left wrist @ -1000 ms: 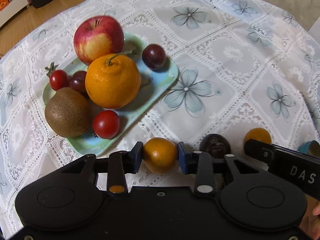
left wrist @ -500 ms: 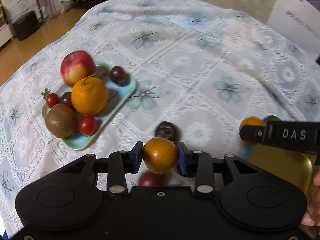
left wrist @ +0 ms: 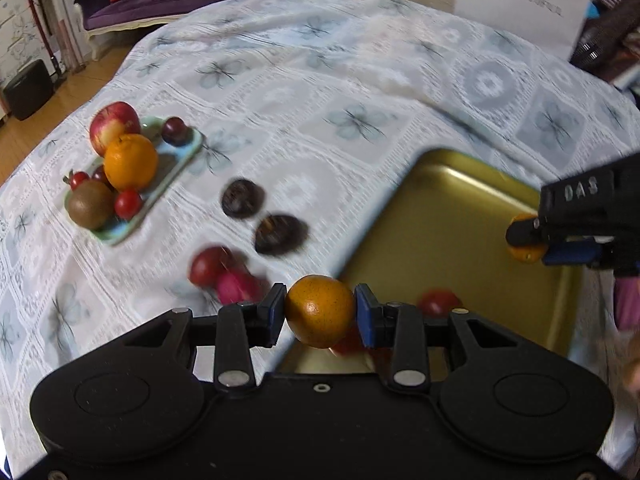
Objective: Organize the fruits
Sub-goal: 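Carry both fruits over the gold tray and release them inside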
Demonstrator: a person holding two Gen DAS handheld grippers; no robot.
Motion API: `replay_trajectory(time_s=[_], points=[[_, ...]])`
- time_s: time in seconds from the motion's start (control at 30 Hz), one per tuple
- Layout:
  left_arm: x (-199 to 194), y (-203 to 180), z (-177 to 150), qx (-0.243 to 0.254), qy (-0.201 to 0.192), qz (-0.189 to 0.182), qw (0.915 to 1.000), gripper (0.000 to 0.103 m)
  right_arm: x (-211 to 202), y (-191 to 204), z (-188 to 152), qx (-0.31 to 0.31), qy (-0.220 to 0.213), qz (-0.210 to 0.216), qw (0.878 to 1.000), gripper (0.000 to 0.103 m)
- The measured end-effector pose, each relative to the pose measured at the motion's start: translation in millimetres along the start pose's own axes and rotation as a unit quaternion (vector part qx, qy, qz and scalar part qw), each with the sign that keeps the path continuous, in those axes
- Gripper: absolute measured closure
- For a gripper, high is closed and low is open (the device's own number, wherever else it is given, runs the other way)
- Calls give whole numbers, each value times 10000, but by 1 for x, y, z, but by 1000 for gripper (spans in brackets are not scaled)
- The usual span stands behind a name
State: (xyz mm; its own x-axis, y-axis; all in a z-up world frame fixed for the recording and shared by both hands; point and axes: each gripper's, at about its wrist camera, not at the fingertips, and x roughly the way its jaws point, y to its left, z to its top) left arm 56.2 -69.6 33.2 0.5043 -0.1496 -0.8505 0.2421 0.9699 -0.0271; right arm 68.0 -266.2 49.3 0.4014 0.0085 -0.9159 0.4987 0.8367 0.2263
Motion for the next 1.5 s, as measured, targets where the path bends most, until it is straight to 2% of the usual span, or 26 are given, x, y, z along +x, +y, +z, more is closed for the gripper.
replay_trajectory(time_s=[0.17,0.37,0.57,0.93,1.5], points=[[-12,-26,-25,130,50,-186,9997,58,-6,-27,-5,234,77,-281,9993,66],[-16,-48,-53,217,245,-258,9991,58,-14,-40,-12,179,188,-141,9996,66],[-20,-59,-66,156,381,-253,9988,58,-13,-42,-15,-2,327,-55,9995,66],[-14,-75,-74,-13,647,-130,9978,58,-15,-48,-16,-244,370,91,9990,66],[-24,-66,-74,-110,606,-67,9981,58,-20,-43,-20,-331,344,121,9988,66]])
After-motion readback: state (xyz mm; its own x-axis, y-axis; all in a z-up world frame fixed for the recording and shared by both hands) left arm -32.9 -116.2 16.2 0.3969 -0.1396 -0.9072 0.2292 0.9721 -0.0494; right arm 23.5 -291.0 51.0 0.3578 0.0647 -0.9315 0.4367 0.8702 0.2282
